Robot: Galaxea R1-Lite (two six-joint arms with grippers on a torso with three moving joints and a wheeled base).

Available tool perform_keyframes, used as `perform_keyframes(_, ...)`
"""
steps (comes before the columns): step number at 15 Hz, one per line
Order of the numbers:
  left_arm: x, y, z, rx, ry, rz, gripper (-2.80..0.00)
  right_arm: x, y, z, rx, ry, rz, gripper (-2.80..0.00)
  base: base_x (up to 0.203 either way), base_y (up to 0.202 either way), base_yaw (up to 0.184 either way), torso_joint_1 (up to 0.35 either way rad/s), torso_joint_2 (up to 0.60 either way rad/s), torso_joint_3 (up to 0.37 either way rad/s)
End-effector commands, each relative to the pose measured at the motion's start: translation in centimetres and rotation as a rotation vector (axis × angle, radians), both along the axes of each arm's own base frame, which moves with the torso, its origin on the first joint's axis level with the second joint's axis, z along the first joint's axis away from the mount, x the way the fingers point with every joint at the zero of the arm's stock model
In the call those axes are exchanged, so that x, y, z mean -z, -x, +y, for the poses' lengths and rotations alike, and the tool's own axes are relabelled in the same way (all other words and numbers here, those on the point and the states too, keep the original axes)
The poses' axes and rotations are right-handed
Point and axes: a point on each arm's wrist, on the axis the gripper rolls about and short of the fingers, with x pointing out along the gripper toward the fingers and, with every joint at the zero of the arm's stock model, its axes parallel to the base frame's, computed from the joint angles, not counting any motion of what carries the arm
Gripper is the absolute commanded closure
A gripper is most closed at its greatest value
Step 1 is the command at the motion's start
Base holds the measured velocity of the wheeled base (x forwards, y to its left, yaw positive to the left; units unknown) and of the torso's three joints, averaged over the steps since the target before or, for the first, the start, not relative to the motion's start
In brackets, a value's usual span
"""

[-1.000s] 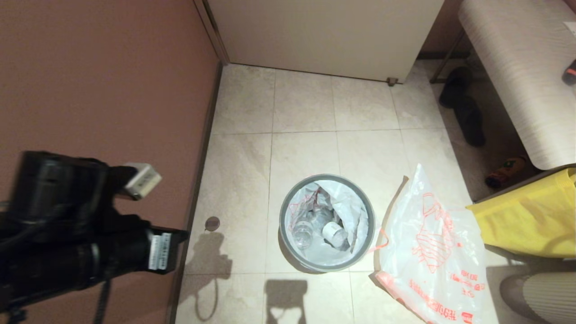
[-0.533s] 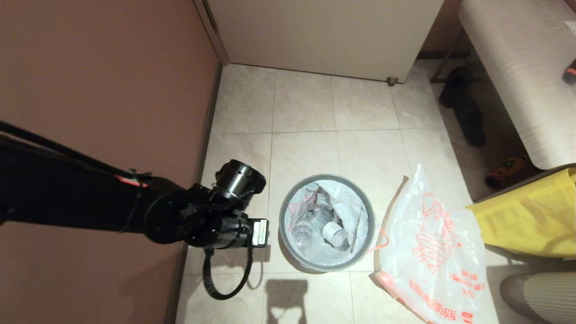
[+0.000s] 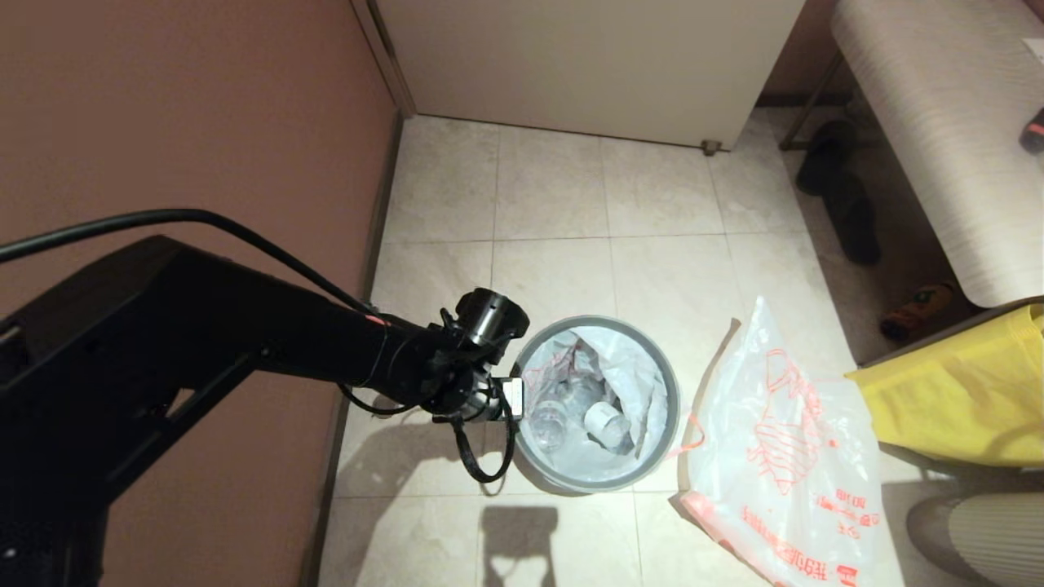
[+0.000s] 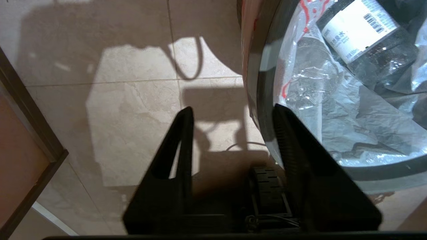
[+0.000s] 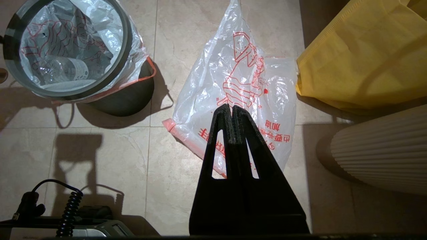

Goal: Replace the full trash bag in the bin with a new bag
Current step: Place the trash can ring on the floor

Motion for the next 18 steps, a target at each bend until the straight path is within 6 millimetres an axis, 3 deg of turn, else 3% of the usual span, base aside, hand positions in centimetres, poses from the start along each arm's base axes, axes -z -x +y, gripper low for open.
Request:
perform_keyframes(1, 1.0, -0.5, -0.2, -0.005, -0.008, 0.014, -2.8, 0.0, 0.0, 0.0, -0.001, 0.0, 0.0, 0.0, 0.0, 0.0, 0.0, 0.0, 0.0, 0.0)
perform_keyframes(5, 1.8, -1.4, -0.8, -0.008, -0.001, 0.002, -2.8, 0.0, 0.0, 0.0, -0.001, 0.0, 0.0, 0.0, 0.0, 0.0, 0.0, 0.0, 0.0, 0.0)
perform_keyframes(6, 2.0, -1.6, -0.8, -0.012, -0.002, 0.0, 0.0, 0.0, 0.0, 0.0, -0.001, 0.0, 0.0, 0.0, 0.0, 0.0, 0.0, 0.0, 0.0, 0.0)
perform_keyframes(9, 2.4, -1.9, -0.9, -0.029, 0.009, 0.005, 0.0, 0.0, 0.0, 0.0, -0.001, 0.0, 0.0, 0.0, 0.0, 0.0, 0.0, 0.0, 0.0, 0.0)
perform_keyframes(15, -0.6, -0.9, -0.6, -0.056, 0.044, -0.053, 0.0, 0.0, 0.0, 0.0, -0.001, 0.0, 0.0, 0.0, 0.0, 0.0, 0.0, 0.0, 0.0, 0.0)
perform_keyframes(18, -0.9, -0.4, -0.6, -0.067, 0.027, -0.065, 0.0, 0.0, 0.0, 0.0, -0.001, 0.0, 0.0, 0.0, 0.0, 0.0, 0.0, 0.0, 0.0, 0.0)
